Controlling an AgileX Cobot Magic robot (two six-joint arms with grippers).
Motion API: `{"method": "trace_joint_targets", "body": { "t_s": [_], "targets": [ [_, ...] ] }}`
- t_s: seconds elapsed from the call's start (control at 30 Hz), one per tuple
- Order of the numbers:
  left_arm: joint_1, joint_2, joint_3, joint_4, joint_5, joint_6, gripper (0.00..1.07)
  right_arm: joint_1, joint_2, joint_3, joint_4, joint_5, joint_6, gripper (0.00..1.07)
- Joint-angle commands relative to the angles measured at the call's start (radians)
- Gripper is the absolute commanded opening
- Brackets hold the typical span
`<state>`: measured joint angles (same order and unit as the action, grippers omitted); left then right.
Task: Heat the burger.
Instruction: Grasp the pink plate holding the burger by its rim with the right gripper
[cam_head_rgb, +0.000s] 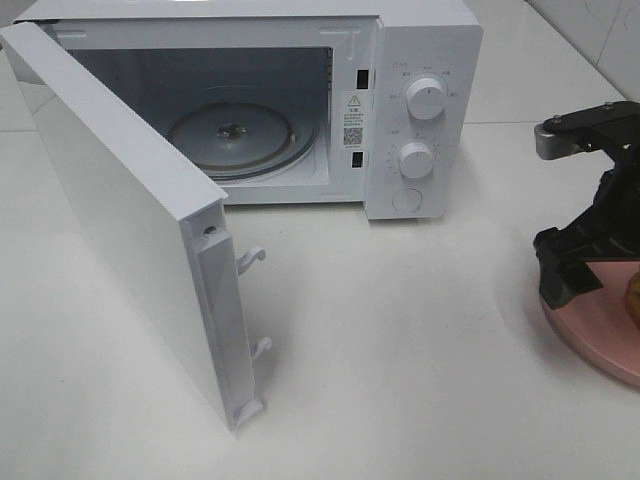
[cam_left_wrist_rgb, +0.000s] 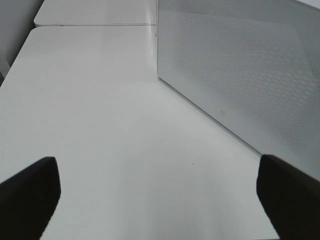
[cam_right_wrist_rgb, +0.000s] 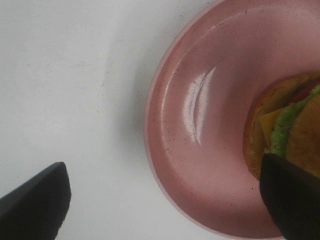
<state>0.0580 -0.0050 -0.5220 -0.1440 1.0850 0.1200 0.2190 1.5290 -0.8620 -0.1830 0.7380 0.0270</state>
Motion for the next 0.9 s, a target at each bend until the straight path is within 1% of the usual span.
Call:
{"method": "trace_joint_targets", "body": {
  "t_s": [0.03, 0.13, 0.2, 0.4, 0.47, 0.53, 0.73, 0.9],
  "targets": [
    [0.004, -0.015, 0.004, -0.001, -0.012, 0.002, 1.0, -0.02, 0.05, -0.003, 0.01, -0.023, -0.006, 0.96],
    [0.004, -0.015, 0.004, -0.001, -0.012, 0.002, 1.0, -0.02, 0.063, -0.003, 0.012, -0.029, -0.006, 0.96],
    [0.004, -0.015, 0.004, -0.001, -0.012, 0.002, 1.0, -0.02, 0.111, -0.003, 0.021, -0.073, -0.004, 0.95],
    [0.004, -0.015, 0.004, -0.001, -0.012, 0.002, 1.0, -0.02, 0.156, -0.003, 0.035, -0.127, -0.002, 0.94],
    [0.004, -0.015, 0.004, -0.001, -0.012, 0.002, 1.0, -0.027, 0.206, -0.003, 0.034, -0.167, 0.029, 0.94],
    [0.004, -0.015, 0.004, -0.001, -0.012, 0.002, 1.0, -0.027, 0.218, -0.003, 0.027, -0.176, 0.04, 0.93],
    [0.004, -0.015, 0.004, -0.001, -0.012, 0.002, 1.0, -0.063, 0.279, -0.003, 0.023, -0.216, 0.046, 0.92],
    [0.004, -0.015, 0.004, -0.001, -0.012, 0.002, 1.0, -0.078, 0.294, -0.003, 0.028, -0.23, 0.046, 0.91]
  ]
}}
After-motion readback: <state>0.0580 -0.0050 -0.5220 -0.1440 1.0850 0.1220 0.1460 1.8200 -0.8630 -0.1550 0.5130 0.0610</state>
